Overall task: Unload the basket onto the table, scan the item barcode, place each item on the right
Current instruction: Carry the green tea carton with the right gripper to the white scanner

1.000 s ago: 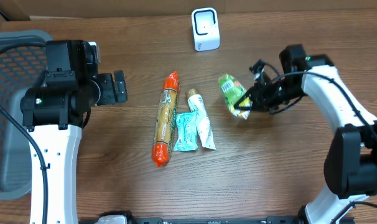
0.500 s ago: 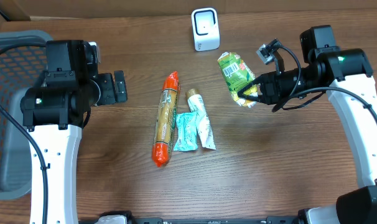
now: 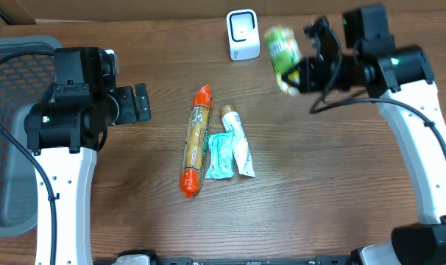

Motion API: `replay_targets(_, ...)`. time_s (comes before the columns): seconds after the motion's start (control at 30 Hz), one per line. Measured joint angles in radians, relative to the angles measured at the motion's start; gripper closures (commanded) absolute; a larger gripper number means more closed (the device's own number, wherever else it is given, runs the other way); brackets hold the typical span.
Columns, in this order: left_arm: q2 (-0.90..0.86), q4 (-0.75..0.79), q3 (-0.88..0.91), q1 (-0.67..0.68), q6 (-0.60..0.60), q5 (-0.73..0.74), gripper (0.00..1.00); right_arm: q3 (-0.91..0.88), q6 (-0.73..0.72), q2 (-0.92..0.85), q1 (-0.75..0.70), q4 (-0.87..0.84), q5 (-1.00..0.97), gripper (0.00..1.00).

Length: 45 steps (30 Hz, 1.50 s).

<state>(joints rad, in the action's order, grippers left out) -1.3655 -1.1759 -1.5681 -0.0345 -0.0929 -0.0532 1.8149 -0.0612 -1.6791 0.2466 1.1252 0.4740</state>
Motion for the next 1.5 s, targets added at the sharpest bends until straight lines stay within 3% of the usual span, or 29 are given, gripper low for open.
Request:
replay_targets(0.2,0.000,0.000,0.000,0.000,0.000,0.000,0.00,0.293,-0.021,-0.179,0.127,-0.021,-0.320,0.97)
replay_targets(0.43,-0.001,0.000,0.000,0.000,0.000,0.000,0.01,0.319,0.058,-0.465,0.254,-0.268,-0.854,0.96)
replay_targets(0.6,-0.003,-0.002,0.000,0.000,0.000,0.000,0.01,0.318,0.187,-0.630,0.257,-0.462,-1.086,0.96)
replay_targets(0.9,-0.003,-0.002,0.000,0.000,0.000,0.000,0.00,0.318,0.435,-0.775,0.248,-0.680,-1.252,0.96)
replay_targets(1.07,-0.003,-0.002,0.000,0.000,0.000,0.000,0.00,0.318,0.560,-0.803,0.251,-0.706,-1.275,0.96)
replay_targets(1.5,-0.003,-0.002,0.000,0.000,0.000,0.000,0.00,0.318,0.727,-0.871,0.253,-0.872,-1.290,0.96)
